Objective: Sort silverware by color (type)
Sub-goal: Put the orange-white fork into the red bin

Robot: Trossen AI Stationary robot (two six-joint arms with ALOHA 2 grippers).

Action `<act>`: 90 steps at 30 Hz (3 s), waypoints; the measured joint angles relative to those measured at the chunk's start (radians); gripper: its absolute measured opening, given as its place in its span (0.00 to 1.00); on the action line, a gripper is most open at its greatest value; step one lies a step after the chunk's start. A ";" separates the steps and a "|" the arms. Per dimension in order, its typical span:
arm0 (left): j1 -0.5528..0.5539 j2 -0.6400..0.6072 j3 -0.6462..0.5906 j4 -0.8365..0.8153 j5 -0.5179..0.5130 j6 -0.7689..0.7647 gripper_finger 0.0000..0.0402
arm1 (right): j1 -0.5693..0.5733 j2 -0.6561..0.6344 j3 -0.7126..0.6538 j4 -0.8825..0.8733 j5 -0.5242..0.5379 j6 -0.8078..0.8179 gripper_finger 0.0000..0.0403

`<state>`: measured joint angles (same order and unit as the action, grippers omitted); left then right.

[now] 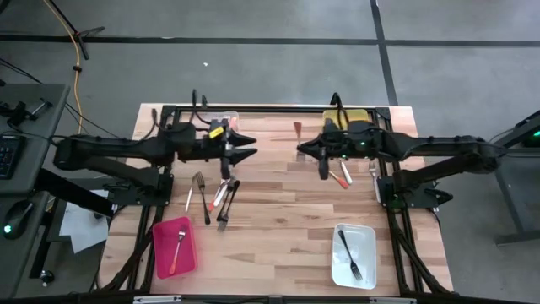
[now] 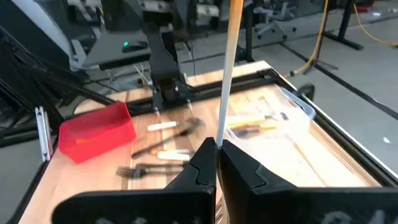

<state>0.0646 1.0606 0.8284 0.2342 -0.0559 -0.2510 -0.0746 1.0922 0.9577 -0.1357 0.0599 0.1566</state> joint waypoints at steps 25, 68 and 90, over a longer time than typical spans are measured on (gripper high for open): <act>-0.054 -0.140 -0.213 0.235 -0.088 0.010 0.40 | 0.000 -0.208 0.000 -0.192 0.102 0.018 0.00; -0.045 0.254 0.020 0.293 0.007 0.045 0.40 | 0.045 0.322 0.000 0.451 -0.176 0.027 0.00; -0.035 0.247 0.023 0.266 0.026 0.070 0.01 | 0.046 0.323 0.000 0.442 -0.179 0.031 0.00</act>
<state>0.0300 1.3079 0.8513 0.5007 -0.0300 -0.1810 -0.0288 1.4155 0.9581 0.3061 -0.1193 0.1872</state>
